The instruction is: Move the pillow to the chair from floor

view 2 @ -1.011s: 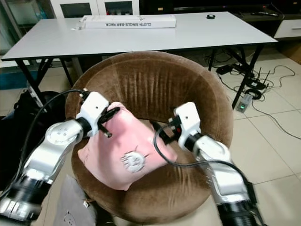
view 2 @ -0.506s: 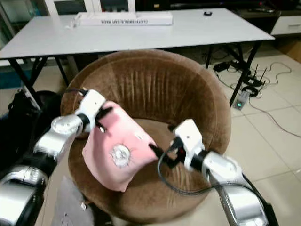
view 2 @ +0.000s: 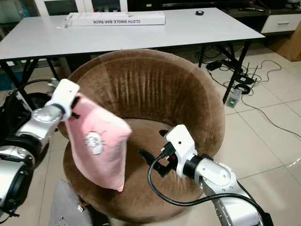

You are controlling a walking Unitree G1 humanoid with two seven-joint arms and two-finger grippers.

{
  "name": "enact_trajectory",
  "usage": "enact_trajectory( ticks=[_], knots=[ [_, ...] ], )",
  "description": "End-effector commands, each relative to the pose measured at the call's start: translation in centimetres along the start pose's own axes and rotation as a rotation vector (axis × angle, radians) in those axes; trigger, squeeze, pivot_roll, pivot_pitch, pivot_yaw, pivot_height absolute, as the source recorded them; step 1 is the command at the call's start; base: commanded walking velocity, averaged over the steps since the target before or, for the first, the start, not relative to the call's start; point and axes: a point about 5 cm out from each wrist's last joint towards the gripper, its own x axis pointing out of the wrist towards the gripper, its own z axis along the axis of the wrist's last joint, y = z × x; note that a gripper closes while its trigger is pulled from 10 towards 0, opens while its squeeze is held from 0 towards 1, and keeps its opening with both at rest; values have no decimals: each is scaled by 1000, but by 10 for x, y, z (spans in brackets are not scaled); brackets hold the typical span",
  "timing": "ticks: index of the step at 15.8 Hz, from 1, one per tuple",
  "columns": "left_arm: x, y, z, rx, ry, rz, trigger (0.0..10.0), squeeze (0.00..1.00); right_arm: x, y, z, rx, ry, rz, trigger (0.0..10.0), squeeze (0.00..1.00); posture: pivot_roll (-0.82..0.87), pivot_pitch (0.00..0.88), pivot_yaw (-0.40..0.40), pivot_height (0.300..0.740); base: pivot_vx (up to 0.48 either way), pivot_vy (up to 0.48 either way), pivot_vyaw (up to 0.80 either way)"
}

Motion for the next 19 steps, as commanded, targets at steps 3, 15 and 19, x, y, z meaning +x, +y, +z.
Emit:
enact_trajectory(
  ticks=[3, 15, 19],
  knots=[
    [-2, 19, 2, 9, 11, 85, 10000, 1000, 3, 2, 5, -17, 2, -5, 10000, 0, -172, 13, 28, 740, 0, 0, 0],
    [1, 1, 9, -143, -82, 61, 10000, 0, 0, -9, -9, -24, 54, -149, 10000, 0, -159, 0, 40, 740, 0, 0, 0],
    [-2, -28, 7, -284, -193, -103, 10000, 0, 12, -29, -40, 66, 119, -351, 10000, 0, -72, 0, 34, 740, 0, 0, 0]
  ],
)
